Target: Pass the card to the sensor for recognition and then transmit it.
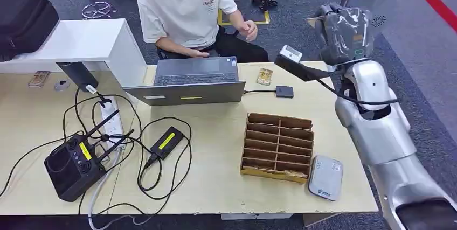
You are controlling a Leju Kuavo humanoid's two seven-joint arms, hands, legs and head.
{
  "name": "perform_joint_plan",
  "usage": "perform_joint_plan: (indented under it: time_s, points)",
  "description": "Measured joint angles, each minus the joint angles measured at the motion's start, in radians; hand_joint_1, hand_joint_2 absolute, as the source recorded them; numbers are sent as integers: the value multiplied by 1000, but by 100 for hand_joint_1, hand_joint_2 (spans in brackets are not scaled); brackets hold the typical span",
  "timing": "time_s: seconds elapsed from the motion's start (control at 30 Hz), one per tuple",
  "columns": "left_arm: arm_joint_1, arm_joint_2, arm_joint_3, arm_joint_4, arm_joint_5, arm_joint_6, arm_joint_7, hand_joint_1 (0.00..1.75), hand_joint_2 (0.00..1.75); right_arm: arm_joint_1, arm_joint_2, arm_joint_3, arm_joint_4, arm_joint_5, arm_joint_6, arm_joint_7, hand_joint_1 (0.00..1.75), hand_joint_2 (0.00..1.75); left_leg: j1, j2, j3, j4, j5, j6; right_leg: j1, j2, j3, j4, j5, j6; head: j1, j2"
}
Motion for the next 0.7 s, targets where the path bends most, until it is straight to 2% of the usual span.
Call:
perform_joint_plan:
  time_s: [0.27,0.47,0.5,0.7]
  points:
    - [-2,-8,0,0,-18,-12,-10,0,175,-121,144,90,275,58,-30,35,175,175,0,-1,-1,0,0,0,0,-1,0,0,0,0,0,0]
    - [-4,-40,0,0,-11,45,-19,0,175,-135,216,116,397,52,-61,28,175,175,0,-2,-1,0,0,0,0,-2,0,0,0,0,0,0]
    - [-4,-41,1,0,-4,39,-21,0,175,-135,223,121,410,52,-66,26,0,175,0,-2,-1,0,0,0,0,-2,-1,0,0,0,0,0]
    - [-5,-42,17,0,18,8,-39,0,175,-133,250,136,464,55,-75,12,0,175,0,-3,-1,0,0,0,0,-2,-1,0,0,0,0,0]
